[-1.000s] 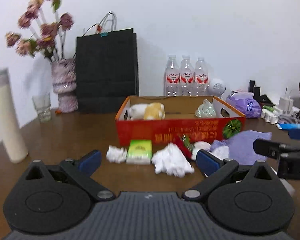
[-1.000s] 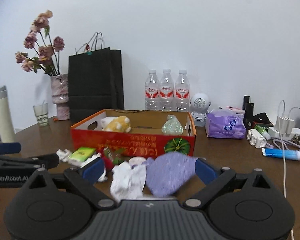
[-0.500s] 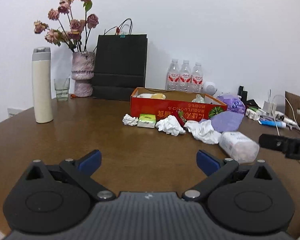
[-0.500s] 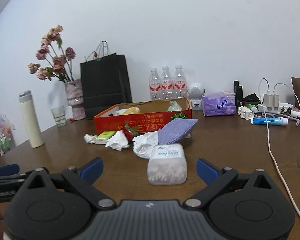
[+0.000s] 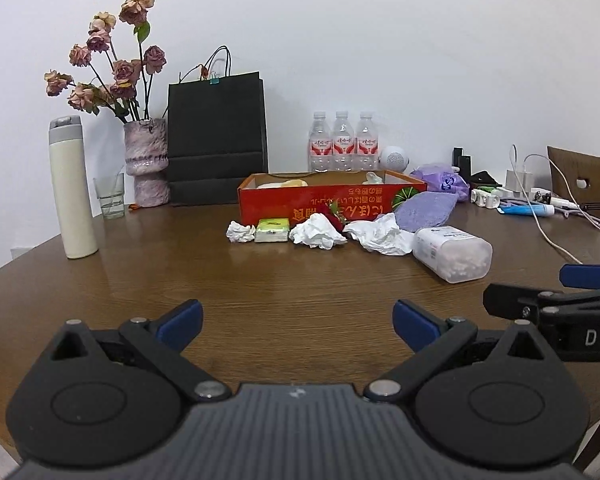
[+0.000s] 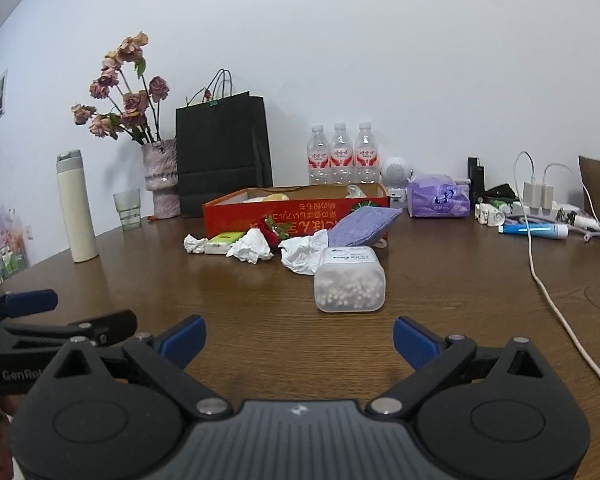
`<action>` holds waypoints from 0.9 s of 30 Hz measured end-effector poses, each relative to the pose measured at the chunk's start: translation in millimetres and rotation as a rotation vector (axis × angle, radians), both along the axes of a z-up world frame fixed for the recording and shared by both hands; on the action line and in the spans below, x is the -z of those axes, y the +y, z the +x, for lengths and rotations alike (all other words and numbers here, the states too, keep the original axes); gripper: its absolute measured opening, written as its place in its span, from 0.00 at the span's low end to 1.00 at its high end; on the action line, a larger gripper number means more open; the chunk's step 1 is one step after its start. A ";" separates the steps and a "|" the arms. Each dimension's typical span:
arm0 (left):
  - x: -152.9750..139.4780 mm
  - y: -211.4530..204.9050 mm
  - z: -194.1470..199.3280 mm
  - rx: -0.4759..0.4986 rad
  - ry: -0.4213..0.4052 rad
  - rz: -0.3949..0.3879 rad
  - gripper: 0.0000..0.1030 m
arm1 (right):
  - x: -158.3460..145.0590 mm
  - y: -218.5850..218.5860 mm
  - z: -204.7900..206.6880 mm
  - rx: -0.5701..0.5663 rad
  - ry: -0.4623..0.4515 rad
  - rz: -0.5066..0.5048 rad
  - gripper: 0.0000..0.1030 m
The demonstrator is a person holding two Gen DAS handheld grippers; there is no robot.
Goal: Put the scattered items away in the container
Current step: 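Withdraw both open tools from the box back toward the table items, then grasp the crumpled tissue with the left tool while the right tool grasps the cotton-swab container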
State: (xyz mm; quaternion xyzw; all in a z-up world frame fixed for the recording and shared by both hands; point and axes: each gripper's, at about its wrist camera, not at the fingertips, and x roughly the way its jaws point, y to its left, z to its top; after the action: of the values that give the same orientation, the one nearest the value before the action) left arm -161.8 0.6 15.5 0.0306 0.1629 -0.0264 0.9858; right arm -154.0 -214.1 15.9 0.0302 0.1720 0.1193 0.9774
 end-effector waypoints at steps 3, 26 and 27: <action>-1.8 0.9 8.4 0.002 0.010 0.005 1.00 | -2.9 -0.4 13.1 0.031 0.028 -0.014 0.98; -1.7 -22.2 277.7 0.126 0.244 0.047 0.70 | -0.9 8.7 187.6 0.024 0.288 -0.092 0.80; 0.9 -21.9 283.3 0.122 0.257 0.047 0.66 | 0.5 8.7 188.9 0.022 0.294 -0.091 0.80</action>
State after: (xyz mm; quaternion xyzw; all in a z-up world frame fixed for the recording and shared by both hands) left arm 121.6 -21.2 14.5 0.0600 0.2863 -0.0862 0.9524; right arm 34.9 -205.4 15.4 0.0048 0.3182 0.0951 0.9432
